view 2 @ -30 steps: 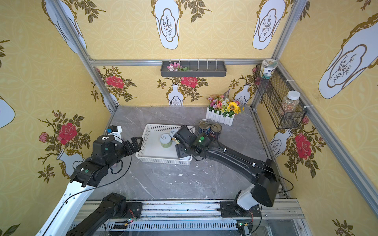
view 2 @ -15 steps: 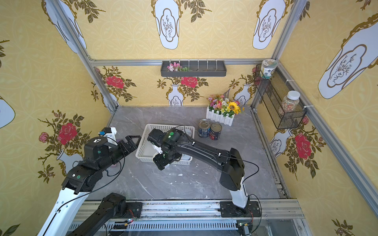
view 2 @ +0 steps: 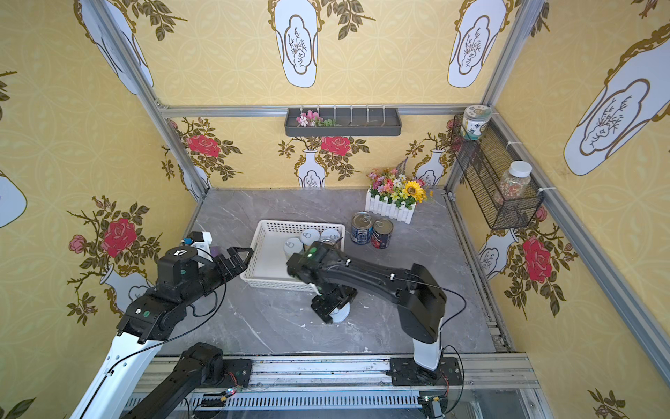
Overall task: Put the canned food in the basket
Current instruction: Place the canned food at the center of the board.
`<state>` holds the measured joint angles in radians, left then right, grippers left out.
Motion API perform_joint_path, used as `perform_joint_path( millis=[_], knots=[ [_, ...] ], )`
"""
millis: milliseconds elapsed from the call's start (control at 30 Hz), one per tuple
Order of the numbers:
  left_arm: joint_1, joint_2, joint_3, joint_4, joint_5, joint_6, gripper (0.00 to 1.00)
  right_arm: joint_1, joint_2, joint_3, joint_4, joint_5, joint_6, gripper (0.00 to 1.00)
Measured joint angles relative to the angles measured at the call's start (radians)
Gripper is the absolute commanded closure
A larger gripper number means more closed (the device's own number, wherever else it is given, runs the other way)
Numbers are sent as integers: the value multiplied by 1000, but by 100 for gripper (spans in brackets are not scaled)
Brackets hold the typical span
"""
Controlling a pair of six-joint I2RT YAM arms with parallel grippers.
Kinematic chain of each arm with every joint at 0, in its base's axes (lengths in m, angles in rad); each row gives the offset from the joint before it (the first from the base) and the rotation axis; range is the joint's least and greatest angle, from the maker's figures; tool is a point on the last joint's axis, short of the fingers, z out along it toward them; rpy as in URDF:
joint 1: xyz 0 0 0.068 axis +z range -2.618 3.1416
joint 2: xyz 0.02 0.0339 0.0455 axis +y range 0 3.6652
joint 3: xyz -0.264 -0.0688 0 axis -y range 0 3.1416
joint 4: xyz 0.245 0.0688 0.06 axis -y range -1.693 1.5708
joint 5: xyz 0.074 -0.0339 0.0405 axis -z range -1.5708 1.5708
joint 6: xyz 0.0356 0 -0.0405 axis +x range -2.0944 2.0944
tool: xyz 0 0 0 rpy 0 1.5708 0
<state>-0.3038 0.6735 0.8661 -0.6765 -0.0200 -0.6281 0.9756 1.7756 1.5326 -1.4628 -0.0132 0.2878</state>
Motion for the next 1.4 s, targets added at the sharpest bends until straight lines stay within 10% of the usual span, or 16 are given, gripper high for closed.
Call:
perform_joint_path(
  millis=[200, 567, 833, 1400],
  knots=[
    [2, -4, -11, -3, -24, 35, 0, -249, -137, -47, -28, 12, 14, 44],
    [-1, -68, -42, -1, -40, 43, 0, -383, 200, 3, 27, -117, -17, 44],
    [-2, -48, -44, 2, -32, 43, 0, -491, 170, -41, 18, -129, -26, 44],
    [-2, -76, -51, 18, -25, 43, 0, -499, 267, 0, -19, -72, -27, 22]
  ],
)
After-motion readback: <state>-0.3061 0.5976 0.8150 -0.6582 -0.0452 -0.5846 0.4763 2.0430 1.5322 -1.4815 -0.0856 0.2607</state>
